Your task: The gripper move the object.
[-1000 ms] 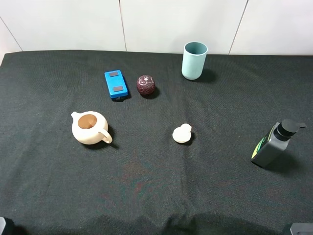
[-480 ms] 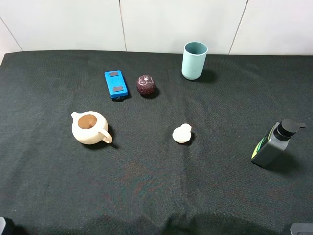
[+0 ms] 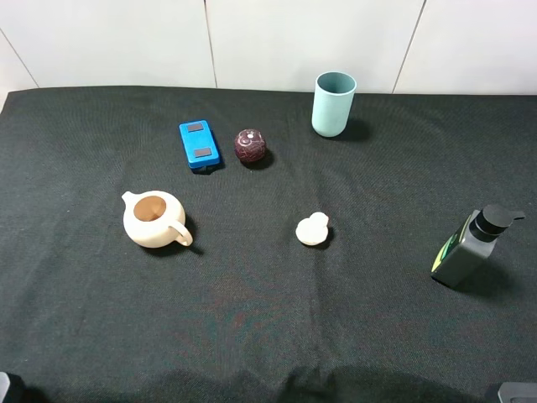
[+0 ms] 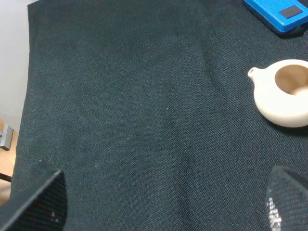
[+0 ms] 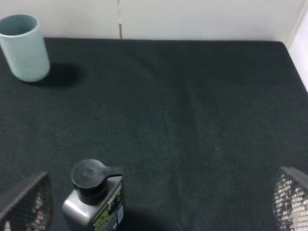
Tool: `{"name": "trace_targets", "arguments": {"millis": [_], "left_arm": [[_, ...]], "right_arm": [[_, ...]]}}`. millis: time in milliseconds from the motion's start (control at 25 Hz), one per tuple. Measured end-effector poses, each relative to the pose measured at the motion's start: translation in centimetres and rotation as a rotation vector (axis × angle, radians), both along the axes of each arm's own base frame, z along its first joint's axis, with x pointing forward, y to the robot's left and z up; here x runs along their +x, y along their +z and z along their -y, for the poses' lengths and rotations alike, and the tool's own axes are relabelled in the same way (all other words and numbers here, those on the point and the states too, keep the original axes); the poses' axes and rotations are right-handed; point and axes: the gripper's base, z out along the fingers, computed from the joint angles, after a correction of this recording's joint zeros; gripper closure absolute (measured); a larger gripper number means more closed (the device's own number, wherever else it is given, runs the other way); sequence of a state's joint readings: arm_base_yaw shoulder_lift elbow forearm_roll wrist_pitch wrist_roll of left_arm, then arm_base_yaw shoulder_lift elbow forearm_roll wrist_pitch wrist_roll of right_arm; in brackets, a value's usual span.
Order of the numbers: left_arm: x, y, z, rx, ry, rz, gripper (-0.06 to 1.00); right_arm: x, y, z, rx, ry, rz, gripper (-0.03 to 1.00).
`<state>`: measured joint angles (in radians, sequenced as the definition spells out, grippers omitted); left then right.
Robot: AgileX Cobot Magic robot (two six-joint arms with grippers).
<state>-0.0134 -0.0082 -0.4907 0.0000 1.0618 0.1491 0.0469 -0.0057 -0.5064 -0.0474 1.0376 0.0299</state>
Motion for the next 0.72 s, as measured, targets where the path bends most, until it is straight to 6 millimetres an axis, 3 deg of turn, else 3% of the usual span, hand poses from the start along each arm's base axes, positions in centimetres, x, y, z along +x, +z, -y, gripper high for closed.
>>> {"name": "trace_targets", "arguments": {"millis": [720], "left_arm": [[0.00, 0.00, 0.00, 0.000, 0.000, 0.000, 0.06]], "right_arm": [[0.08, 0.02, 0.00, 0.000, 0.005, 0.011, 0.27]]}}
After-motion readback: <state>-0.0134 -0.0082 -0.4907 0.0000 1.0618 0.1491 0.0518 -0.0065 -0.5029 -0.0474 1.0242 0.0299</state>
